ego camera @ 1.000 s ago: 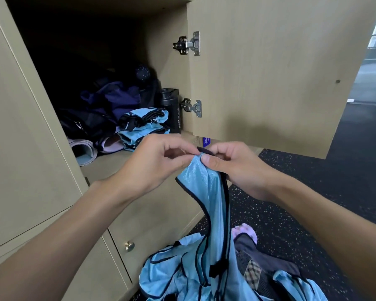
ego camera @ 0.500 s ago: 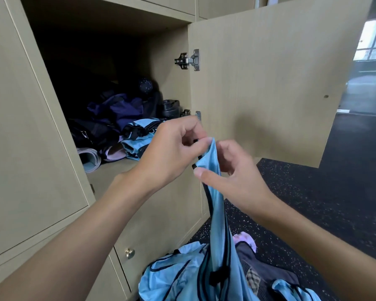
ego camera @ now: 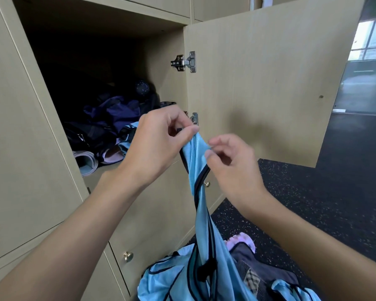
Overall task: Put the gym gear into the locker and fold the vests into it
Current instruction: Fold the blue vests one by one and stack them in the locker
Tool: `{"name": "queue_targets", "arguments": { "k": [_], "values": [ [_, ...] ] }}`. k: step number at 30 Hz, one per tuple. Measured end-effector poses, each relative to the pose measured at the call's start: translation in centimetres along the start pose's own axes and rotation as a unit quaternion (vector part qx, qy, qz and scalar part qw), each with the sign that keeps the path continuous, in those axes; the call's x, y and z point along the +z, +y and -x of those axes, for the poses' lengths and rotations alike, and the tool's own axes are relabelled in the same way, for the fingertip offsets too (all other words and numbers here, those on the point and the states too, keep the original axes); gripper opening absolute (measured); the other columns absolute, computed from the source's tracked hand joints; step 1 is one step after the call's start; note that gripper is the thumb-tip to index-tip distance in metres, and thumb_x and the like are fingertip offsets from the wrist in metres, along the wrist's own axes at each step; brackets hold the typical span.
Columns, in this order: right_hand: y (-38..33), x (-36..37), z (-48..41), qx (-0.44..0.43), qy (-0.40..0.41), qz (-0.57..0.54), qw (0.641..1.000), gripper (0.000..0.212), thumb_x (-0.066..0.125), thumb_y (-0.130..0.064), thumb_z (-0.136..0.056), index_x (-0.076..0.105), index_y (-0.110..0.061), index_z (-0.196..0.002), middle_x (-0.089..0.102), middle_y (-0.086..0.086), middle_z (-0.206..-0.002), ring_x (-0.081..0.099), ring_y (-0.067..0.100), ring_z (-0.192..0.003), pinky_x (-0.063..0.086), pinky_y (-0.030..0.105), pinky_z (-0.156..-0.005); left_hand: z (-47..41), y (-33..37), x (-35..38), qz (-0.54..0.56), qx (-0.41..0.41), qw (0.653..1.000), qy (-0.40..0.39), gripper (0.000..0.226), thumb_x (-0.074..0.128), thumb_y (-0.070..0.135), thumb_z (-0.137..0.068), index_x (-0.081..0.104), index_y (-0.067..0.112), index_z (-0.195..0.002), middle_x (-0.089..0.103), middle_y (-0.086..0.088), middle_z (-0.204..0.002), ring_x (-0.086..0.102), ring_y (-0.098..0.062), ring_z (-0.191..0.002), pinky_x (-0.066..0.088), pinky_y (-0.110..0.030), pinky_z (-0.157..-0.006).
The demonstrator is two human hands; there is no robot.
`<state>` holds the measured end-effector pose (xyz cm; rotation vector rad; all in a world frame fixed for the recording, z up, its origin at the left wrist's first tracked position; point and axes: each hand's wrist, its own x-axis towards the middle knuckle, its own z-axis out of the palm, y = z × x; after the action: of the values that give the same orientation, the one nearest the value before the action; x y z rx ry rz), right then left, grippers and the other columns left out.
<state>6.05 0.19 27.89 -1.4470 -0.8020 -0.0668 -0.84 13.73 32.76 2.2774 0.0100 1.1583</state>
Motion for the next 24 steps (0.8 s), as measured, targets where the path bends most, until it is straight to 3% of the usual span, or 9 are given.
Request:
{"name": "queue_targets", "arguments": {
  "k": [2, 5, 7, 9, 11, 13, 16, 20, 24],
  "values": [
    [-0.7, -0.4, -1.1, -0.014, 0.018, -0.021, 1.0, 0.027, 0.059, 0.0, -0.093, 0.06, -0.026, -0.087, 0.068, -0.007, -0.084, 0.058, -0.006, -0.069, 0.045, 0.009, -0.07, -0.3, 0.0, -0.6, 0.002, -0.003, 1.0, 0.0, 0.016, 0.072, 0.017, -0.089, 0.065, 0.019, -0.075, 0.06, 0.008, -0.064, 0.05, -0.014, -0.059, 0.042, -0.028, -0.057],
    [-1.9, -1.0, -3.0, -0.048, 0.049, -0.051, 0.996, 0.027, 0.06, -0.003, -0.093, 0.058, -0.03, -0.092, 0.068, -0.006, -0.082, 0.06, 0.003, -0.073, 0.052, 0.028, -0.078, -0.9, 0.4, -1.6, 0.016, -0.002, 1.0, 0.01, 0.013, 0.069, 0.016, -0.092, 0.069, 0.021, -0.08, 0.059, 0.013, -0.063, 0.051, -0.006, -0.06, 0.043, -0.022, -0.059],
    [-2.5, -1.1, -3.8, -0.059, 0.04, -0.061, 0.996, 0.027, 0.061, -0.004, -0.093, 0.056, -0.03, -0.097, 0.069, -0.005, -0.077, 0.06, 0.008, -0.069, 0.052, 0.035, -0.075, -1.1, 1.1, -2.1, 0.019, 0.01, 1.0, 0.014, 0.01, 0.068, 0.017, -0.093, 0.073, 0.022, -0.085, 0.067, 0.011, -0.07, 0.059, -0.01, -0.066, 0.049, -0.024, -0.064],
    [-2.8, -0.8, -4.1, -0.058, 0.019, -0.072, 0.996, 0.028, 0.062, -0.005, -0.093, 0.055, -0.031, -0.1, 0.071, -0.002, -0.077, 0.061, 0.013, -0.068, 0.053, 0.04, -0.073, -1.1, 1.6, -2.4, 0.024, 0.003, 1.0, -0.017, 0.004, 0.072, 0.028, -0.09, 0.073, 0.025, -0.087, 0.072, 0.001, -0.077, 0.066, -0.028, -0.073, 0.053, -0.037, -0.067],
    [-3.1, -0.4, -4.1, -0.058, 0.002, -0.088, 0.994, 0.029, 0.061, -0.003, -0.093, 0.053, -0.029, -0.101, 0.071, -0.002, -0.077, 0.062, 0.015, -0.066, 0.053, 0.041, -0.071, -0.9, 1.6, -2.3, 0.053, -0.026, 0.996, -0.062, 0.023, 0.075, 0.04, -0.08, 0.074, 0.018, -0.082, 0.069, -0.02, -0.08, 0.062, -0.046, -0.065, 0.05, -0.056, -0.056],
    [-3.4, -0.1, -4.4, -0.059, 0.0, -0.107, 0.993, 0.03, 0.061, -0.001, -0.093, 0.052, -0.028, -0.102, 0.071, -0.002, -0.075, 0.06, 0.013, -0.064, 0.049, 0.036, -0.068, -1.0, 1.4, -2.3, 0.087, -0.054, 0.993, -0.059, 0.027, 0.078, 0.036, -0.081, 0.069, 0.011, -0.074, 0.062, -0.03, -0.077, 0.053, -0.043, -0.054, 0.046, -0.06, -0.049],
    [-4.1, 0.3, -5.1, -0.058, -0.019, -0.118, 0.991, 0.03, 0.064, -0.006, -0.093, 0.048, -0.028, -0.106, 0.069, -0.002, -0.075, 0.059, 0.012, -0.064, 0.048, 0.03, -0.064, -1.6, 1.2, -2.4, 0.102, -0.046, 0.994, 0.02, 0.025, 0.075, 0.025, -0.088, 0.065, 0.008, -0.073, 0.064, -0.024, -0.074, 0.055, -0.024, -0.059, 0.048, -0.049, -0.051],
    [-4.4, 1.8, -5.8, -0.034, -0.096, -0.098, 0.99, 0.041, 0.072, -0.006, -0.086, 0.048, -0.025, -0.114, 0.071, 0.011, -0.084, 0.063, 0.015, -0.07, 0.055, 0.032, -0.066, -2.2, 1.0, -3.1, 0.064, -0.03, 0.991, 0.115, 0.026, 0.074, 0.02, -0.089, 0.061, 0.002, -0.075, 0.061, -0.019, -0.07, 0.055, -0.023, -0.058, 0.045, -0.04, -0.047],
    [-5.4, 3.1, -7.5, -0.035, -0.062, -0.091, 0.993, 0.024, 0.068, -0.001, -0.087, 0.061, -0.023, -0.092, 0.069, -0.001, -0.081, 0.065, 0.014, -0.073, 0.058, 0.034, -0.068, -2.7, 0.5, -3.9, 0.021, -0.032, 0.991, 0.128, 0.027, 0.069, 0.021, -0.091, 0.057, 0.002, -0.077, 0.057, -0.02, -0.07, 0.049, -0.021, -0.053, 0.038, -0.031, -0.041]
  ]
}}
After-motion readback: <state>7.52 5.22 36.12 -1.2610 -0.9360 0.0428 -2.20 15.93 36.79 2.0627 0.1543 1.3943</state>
